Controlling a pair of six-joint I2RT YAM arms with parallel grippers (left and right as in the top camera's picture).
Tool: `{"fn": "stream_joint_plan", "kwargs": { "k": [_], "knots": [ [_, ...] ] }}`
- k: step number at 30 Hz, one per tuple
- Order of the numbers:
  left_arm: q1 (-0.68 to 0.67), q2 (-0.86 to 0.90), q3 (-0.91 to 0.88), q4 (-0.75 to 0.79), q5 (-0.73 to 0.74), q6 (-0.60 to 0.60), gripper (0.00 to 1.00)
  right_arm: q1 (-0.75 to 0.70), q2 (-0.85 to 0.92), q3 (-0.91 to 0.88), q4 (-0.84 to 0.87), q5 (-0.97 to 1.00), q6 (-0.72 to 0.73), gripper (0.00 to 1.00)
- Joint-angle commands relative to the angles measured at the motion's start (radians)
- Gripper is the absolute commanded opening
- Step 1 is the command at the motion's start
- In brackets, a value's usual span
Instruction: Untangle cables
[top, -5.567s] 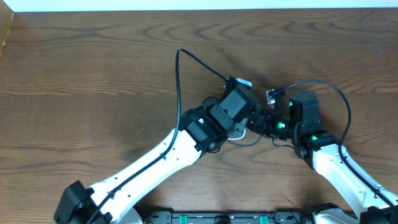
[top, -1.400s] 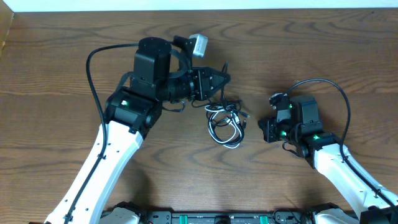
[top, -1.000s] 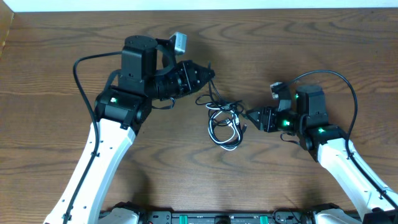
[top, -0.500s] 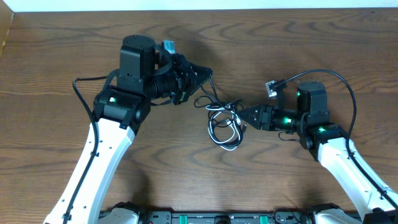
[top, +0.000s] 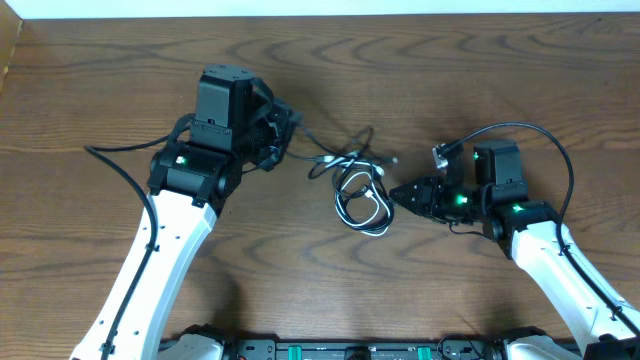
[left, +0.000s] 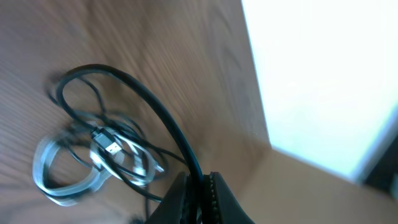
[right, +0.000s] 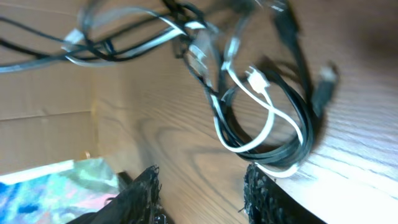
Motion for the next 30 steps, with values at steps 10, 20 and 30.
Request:
{"fn": "stream_joint_plan", "kwargs": {
  "k": [10,20,30],
  "knots": [
    [0.005,-0.005,0.016,-0.210,-0.367,-0.005,0.08,0.002,-0.011,0.016,-0.060,0.232,-0.031,0.20],
    [0.008,-0.005,0.016,-0.407,-0.611,-0.006,0.08,0.137,-0.008,0.016,0.042,0.316,-0.031,0.05],
    [0.087,-0.005,0.016,-0.502,-0.610,-0.005,0.08,0.328,0.134,0.016,0.225,0.385,0.069,0.05]
  ]
}}
